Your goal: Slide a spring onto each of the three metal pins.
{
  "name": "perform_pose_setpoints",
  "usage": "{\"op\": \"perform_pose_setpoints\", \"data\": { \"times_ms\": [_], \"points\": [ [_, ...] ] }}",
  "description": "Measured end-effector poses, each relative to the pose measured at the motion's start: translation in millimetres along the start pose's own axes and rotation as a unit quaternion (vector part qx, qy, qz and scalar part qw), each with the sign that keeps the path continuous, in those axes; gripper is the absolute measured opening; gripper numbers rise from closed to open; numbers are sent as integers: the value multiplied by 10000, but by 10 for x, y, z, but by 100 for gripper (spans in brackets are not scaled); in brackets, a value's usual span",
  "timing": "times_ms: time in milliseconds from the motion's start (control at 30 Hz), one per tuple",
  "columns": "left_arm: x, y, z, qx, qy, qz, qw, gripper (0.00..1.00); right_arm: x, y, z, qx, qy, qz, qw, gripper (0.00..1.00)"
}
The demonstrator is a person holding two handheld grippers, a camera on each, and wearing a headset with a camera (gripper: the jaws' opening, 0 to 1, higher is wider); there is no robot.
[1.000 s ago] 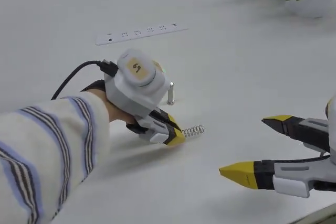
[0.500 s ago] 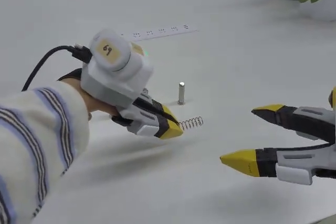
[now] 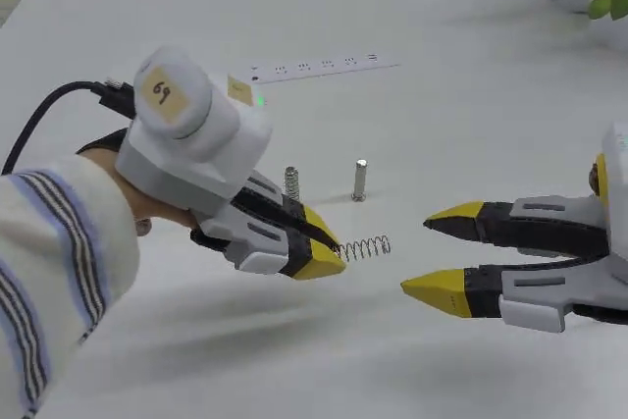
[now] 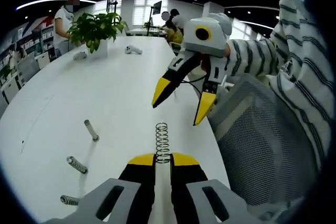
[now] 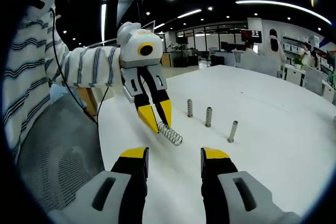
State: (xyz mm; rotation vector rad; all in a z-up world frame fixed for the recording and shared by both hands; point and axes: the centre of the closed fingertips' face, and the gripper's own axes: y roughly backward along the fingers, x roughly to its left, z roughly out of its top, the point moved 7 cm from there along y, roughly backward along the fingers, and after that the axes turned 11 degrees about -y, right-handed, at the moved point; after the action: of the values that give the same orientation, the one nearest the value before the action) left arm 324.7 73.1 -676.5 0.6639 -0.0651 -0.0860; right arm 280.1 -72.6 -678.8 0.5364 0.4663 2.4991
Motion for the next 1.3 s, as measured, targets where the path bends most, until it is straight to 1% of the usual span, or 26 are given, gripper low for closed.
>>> {"op": "perform_pose_setpoints", "data": {
  "times_ms": [33, 167, 267, 333, 500, 567, 633, 700, 767, 967, 1100, 1300],
  "points": [
    [-26, 14, -1, -34, 5, -25, 10000, 2, 6, -18, 8, 21, 28, 33, 10000, 34],
    [-85, 45, -35, -26, 36, -47, 10000, 2, 43, -103, 25, 110, 109, 231, 9996, 28],
    [-134, 64, -47, -53, 51, -65, 10000, 2, 78, -165, 4, 244, 138, 374, 9989, 27],
    [-170, 78, -55, -36, 0, -78, 10000, 2, 101, -200, -8, 301, 202, 471, 9982, 27],
    [-249, 95, -81, -11, -3, -115, 9999, 2, 157, -291, -16, 389, 212, 657, 9969, 18],
    [-278, 103, -84, -56, 30, -118, 9999, 2, 180, -327, -21, 473, 249, 714, 9960, 15],
    [-292, 111, -93, -70, 48, -99, 9999, 2, 207, -351, -27, 532, 308, 781, 9951, 14],
    [-305, 126, -108, -73, 6, -65, 10000, 2, 230, -363, -30, 566, 317, 862, 9942, 12],
    [-308, 140, -121, -86, 44, -16, 10000, 2, 244, -371, -31, 581, 330, 922, 9935, 11],
    [-342, 164, -167, -119, 36, 75, 9999, 2, 270, -391, -29, 700, 363, 1092, 9909, 9],
    [-369, 145, -190, -136, 41, 168, 9998, 2, 271, -406, -42, 785, 429, 1124, 9896, 9],
    [-441, 98, -251, -182, 90, 311, 9993, 2, 296, -421, -73, 963, 496, 1244, 9863, 8]
  ]
}}
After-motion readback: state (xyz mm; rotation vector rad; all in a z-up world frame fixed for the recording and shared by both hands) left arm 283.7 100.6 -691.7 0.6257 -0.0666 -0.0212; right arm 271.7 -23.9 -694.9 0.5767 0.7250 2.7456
